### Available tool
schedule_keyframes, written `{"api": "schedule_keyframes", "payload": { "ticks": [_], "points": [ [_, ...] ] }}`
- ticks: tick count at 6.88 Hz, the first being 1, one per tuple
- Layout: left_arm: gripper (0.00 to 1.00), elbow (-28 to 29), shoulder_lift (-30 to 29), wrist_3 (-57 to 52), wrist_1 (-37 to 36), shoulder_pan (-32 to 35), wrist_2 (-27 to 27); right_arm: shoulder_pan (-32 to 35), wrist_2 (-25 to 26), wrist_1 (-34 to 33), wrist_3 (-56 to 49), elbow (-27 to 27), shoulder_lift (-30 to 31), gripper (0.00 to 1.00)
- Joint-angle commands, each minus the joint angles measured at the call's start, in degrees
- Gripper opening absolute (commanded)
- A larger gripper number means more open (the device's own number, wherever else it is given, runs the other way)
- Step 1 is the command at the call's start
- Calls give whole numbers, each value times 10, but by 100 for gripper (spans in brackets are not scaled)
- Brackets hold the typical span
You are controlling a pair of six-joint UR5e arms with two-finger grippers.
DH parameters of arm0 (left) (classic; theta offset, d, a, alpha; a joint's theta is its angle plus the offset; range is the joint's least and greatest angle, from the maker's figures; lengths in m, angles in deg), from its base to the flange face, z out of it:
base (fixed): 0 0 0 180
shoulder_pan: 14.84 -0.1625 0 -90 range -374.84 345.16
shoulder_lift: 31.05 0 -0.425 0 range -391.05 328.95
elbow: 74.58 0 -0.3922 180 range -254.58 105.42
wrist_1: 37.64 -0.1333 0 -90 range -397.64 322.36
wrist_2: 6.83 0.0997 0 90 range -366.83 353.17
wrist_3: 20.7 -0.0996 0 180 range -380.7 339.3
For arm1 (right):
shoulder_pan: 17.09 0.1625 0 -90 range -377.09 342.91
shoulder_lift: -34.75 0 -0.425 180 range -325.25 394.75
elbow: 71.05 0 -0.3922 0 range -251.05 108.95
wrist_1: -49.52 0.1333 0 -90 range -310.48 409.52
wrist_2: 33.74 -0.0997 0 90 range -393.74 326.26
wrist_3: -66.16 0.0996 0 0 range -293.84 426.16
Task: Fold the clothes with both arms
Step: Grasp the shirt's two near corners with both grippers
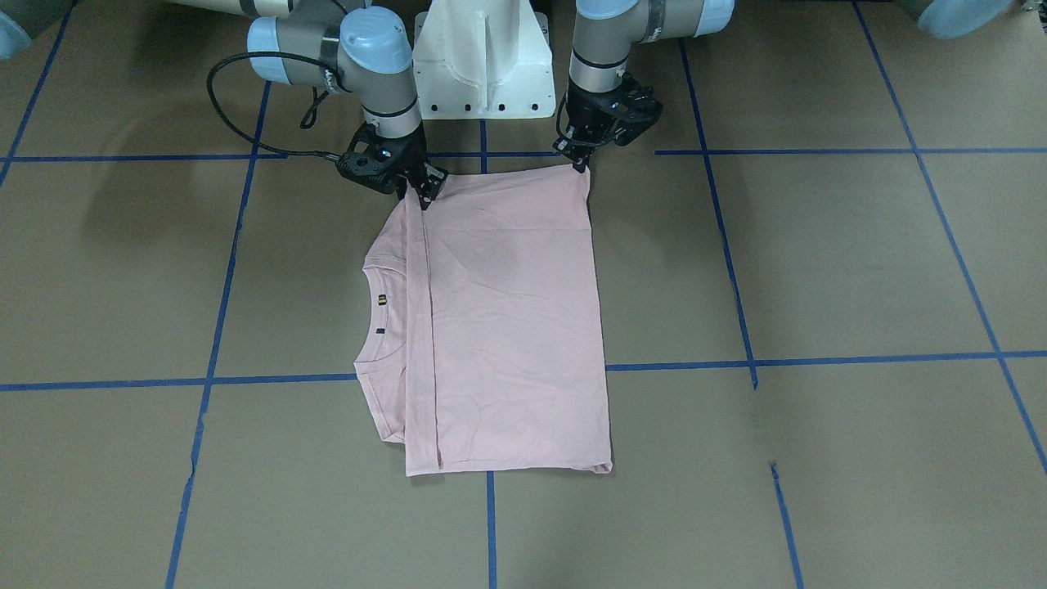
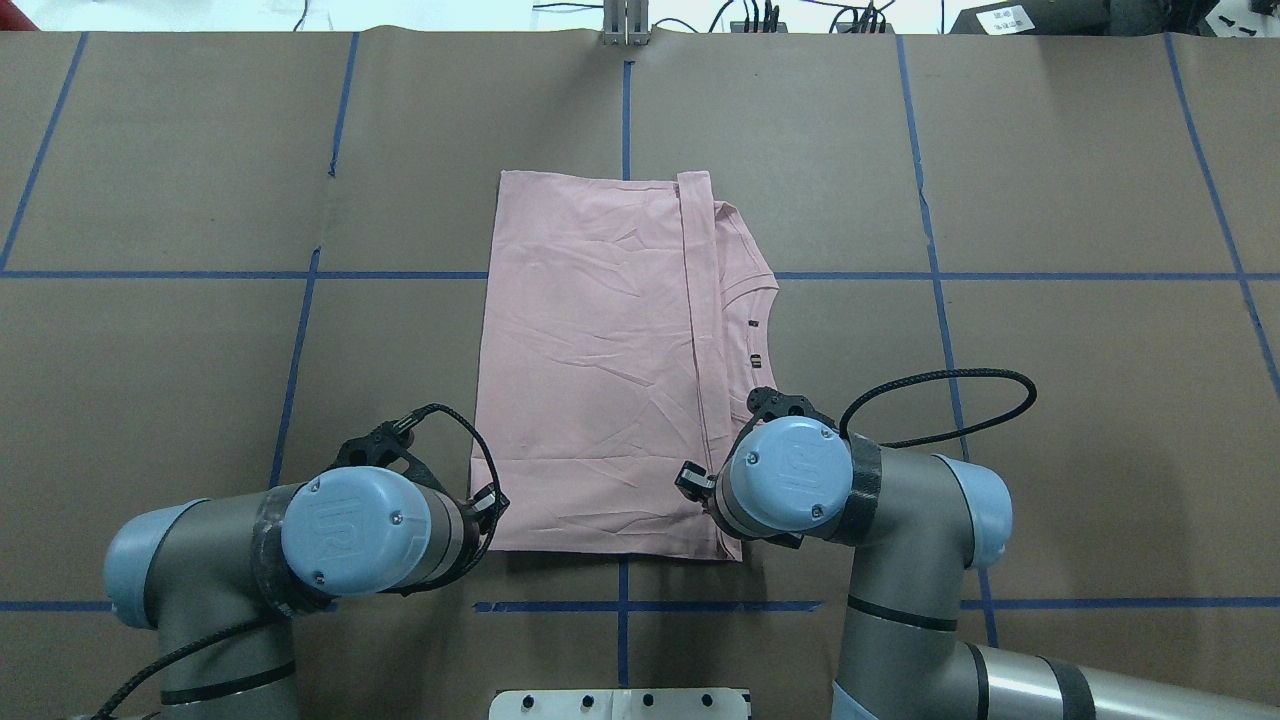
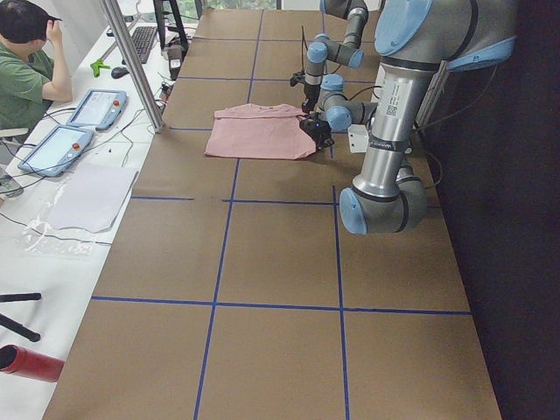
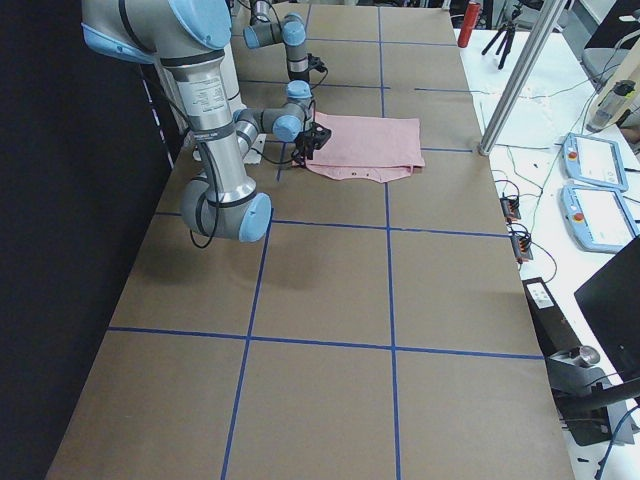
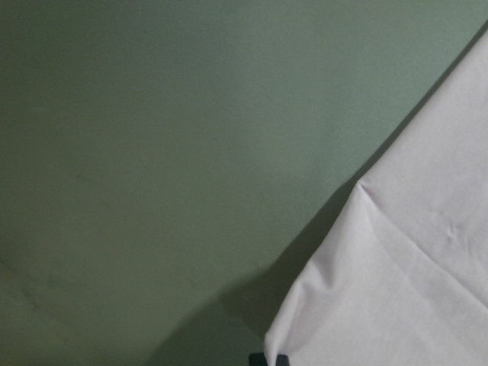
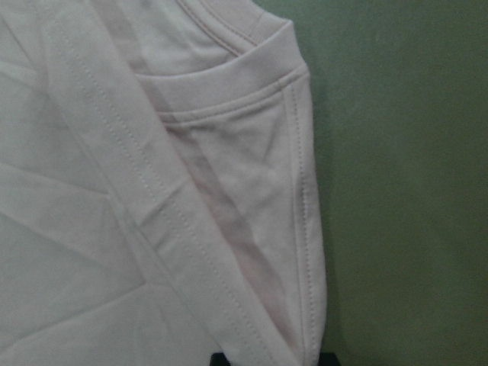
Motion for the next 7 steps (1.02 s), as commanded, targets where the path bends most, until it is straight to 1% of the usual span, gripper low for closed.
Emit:
{"api": "schedule_keyframes", "payload": {
  "ticks": [1,2,4,5,7],
  "points": [
    [0,1,1,0,0,0,0,6,-3,0,0,1,-2,6],
    [0,1,0,0,0,0,1,9,-4,0,0,5,-2,0],
    [0,2,-1,0,0,-1,1,11,-4,0,-2,10,-2,0],
    [0,1,0,0,0,-1,1,13,-3,-2,-2,24,0,0],
    [0,-5,2,-1,-4,-3,1,14,-6,-7,-2,71,21,0]
  ]
}}
